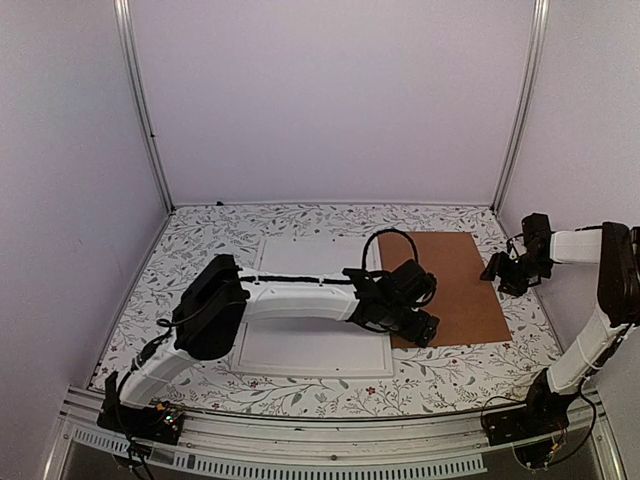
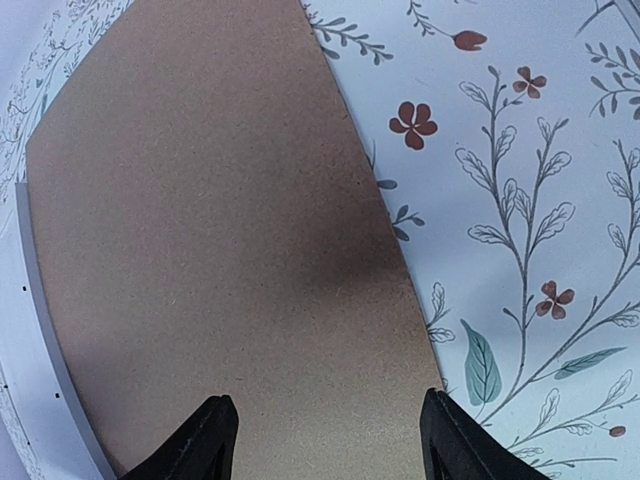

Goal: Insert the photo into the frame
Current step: Move the frame body to the center of the board.

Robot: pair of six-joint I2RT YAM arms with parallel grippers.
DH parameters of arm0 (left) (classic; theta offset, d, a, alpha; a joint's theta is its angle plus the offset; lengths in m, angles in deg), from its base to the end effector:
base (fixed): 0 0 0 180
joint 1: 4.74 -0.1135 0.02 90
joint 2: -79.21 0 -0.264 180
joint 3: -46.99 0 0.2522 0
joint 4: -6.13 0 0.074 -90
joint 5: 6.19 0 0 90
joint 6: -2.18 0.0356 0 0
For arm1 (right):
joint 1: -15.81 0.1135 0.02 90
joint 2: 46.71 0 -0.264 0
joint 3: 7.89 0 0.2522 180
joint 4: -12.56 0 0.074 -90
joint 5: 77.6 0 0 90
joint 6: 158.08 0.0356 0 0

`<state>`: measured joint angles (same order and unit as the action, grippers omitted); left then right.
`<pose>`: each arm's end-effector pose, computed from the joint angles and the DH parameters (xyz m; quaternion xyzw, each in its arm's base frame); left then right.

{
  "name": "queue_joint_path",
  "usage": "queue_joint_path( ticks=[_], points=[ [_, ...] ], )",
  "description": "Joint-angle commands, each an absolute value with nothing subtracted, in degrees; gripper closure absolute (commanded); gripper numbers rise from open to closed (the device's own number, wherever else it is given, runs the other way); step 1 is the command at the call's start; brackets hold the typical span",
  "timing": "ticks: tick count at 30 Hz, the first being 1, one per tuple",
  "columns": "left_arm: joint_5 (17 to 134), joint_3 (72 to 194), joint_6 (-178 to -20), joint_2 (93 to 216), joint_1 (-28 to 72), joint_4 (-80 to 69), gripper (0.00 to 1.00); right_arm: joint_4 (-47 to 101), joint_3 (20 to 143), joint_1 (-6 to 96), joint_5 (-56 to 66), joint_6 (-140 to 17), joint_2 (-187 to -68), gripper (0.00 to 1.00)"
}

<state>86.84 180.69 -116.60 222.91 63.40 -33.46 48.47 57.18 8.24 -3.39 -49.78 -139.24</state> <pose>0.2073 -0.5117 0.1426 0.3073 0.8864 -0.2420 0.2475 0.3026 -0.0304 0.1642 0.1849 0.9465 0.1544 0.2146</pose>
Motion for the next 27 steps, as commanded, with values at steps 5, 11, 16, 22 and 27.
queue_joint_path(
  ticks=[5, 11, 16, 22, 27],
  points=[
    [90.8, 180.9, -118.9, 223.5, 62.2, -36.5, 0.13, 47.1, 56.1, 8.1, -3.5, -49.4, -137.6, 0.34],
    [93.6, 174.5, -121.1, 220.5, 60.0, -36.1, 0.13, 46.8, 55.9, 8.1, -3.1, -49.5, -137.9, 0.34],
    [95.2, 168.1, -122.5, 216.8, 58.1, -34.5, 0.12, 46.5, 56.2, 8.1, -2.8, -49.5, -138.8, 0.34],
    [95.4, 162.9, -123.8, 213.7, 55.4, -33.2, 0.12, 46.1, 56.8, 8.0, -1.8, -49.8, -140.0, 0.34],
    [91.9, 166.0, -123.1, 215.2, 54.8, -32.5, 0.11, 45.6, 58.2, 8.0, -2.1, -50.1, -143.0, 0.34]
  ],
)
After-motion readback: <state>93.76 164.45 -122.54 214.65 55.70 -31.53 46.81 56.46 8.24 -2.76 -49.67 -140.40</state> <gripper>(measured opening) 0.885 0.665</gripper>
